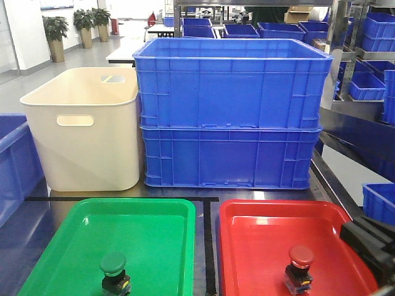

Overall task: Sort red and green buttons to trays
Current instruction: 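Open both grippers and lift them away from the buttons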

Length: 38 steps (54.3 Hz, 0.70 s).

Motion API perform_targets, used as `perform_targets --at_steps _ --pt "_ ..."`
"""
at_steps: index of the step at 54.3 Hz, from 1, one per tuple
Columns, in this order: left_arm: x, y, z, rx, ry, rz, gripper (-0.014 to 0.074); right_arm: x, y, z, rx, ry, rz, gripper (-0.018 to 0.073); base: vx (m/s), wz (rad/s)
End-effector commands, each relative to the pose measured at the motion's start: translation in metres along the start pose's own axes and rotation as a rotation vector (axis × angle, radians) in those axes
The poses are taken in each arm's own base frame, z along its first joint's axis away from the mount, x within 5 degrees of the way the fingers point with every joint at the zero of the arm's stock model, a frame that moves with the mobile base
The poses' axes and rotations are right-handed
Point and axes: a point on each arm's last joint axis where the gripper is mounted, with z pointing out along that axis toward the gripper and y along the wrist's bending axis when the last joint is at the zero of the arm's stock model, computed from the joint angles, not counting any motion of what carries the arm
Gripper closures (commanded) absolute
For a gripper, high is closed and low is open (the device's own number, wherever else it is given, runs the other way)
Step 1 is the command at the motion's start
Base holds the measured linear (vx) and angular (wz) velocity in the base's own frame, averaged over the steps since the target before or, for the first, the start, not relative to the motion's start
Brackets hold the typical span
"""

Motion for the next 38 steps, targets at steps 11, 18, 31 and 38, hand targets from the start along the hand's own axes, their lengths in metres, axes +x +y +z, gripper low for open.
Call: perform_targets --at_steps 11,18,31,38 --pt "-0.007 -0.011 -0.038 0.171 -0.138 0.041 0.0603 0.001 0.020 -0.011 -0.208 0.128 0.039 0.0571 0.00 0.00" --pt "-0.007 -0.012 -0.043 0.191 -0.158 0.025 0.0602 0.001 0.023 -0.012 -0.237 0.142 0.122 0.0569 0.00 0.00" --pt "-0.007 -0.012 -0.043 0.191 -0.158 0.026 0.0602 0.001 0.028 -0.013 -0.284 0.146 0.129 0.0569 0.00 0.00" --pt "-0.007 -0.012 -0.043 0.191 -0.158 0.026 0.0602 0.001 0.028 -0.013 -0.284 0.146 0.129 0.0569 0.00 0.00"
